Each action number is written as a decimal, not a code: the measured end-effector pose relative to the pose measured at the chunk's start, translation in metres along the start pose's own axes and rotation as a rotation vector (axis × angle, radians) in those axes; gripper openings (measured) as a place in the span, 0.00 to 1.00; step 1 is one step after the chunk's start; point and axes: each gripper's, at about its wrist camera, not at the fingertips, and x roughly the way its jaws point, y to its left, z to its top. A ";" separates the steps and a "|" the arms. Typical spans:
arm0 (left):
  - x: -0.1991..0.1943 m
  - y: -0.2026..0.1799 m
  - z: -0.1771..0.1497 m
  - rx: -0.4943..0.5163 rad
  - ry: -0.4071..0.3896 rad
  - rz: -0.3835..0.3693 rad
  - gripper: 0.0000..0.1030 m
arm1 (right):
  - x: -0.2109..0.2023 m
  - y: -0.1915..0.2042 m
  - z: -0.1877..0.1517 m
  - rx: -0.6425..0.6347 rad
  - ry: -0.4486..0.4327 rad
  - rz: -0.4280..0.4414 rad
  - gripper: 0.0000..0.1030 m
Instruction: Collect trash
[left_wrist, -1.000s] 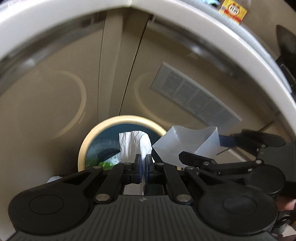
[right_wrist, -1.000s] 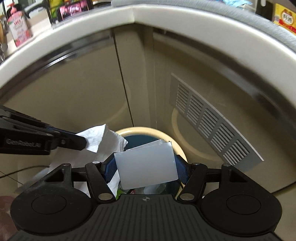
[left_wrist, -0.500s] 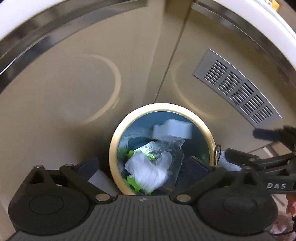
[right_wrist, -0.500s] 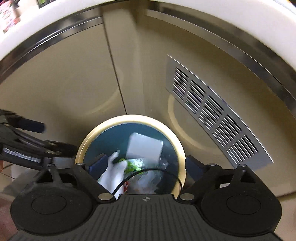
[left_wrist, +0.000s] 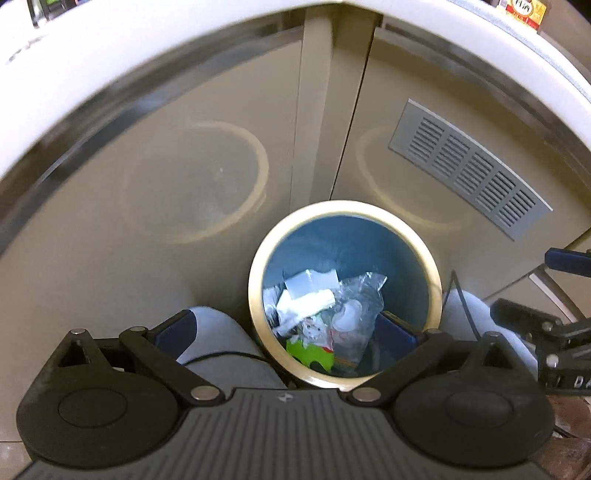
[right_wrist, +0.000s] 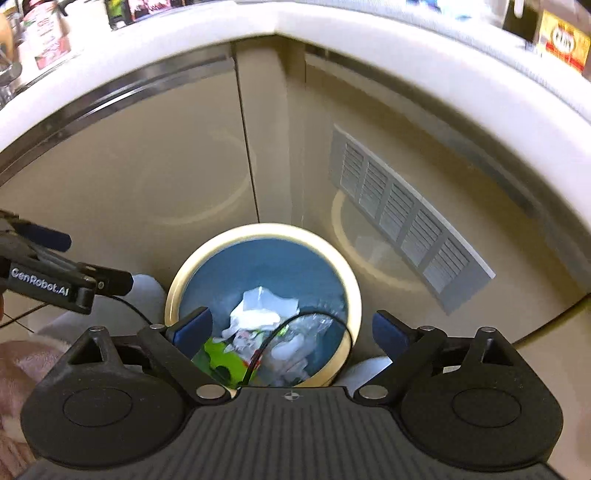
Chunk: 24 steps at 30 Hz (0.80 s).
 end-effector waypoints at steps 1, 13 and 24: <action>-0.001 -0.002 -0.001 0.006 -0.009 0.004 1.00 | -0.002 0.002 0.000 -0.013 -0.008 -0.001 0.93; -0.025 -0.015 -0.008 0.084 -0.095 0.052 1.00 | -0.031 0.010 -0.007 -0.058 -0.073 -0.034 0.94; -0.037 -0.012 -0.011 0.081 -0.127 0.058 1.00 | -0.038 0.012 -0.008 -0.077 -0.098 -0.046 0.95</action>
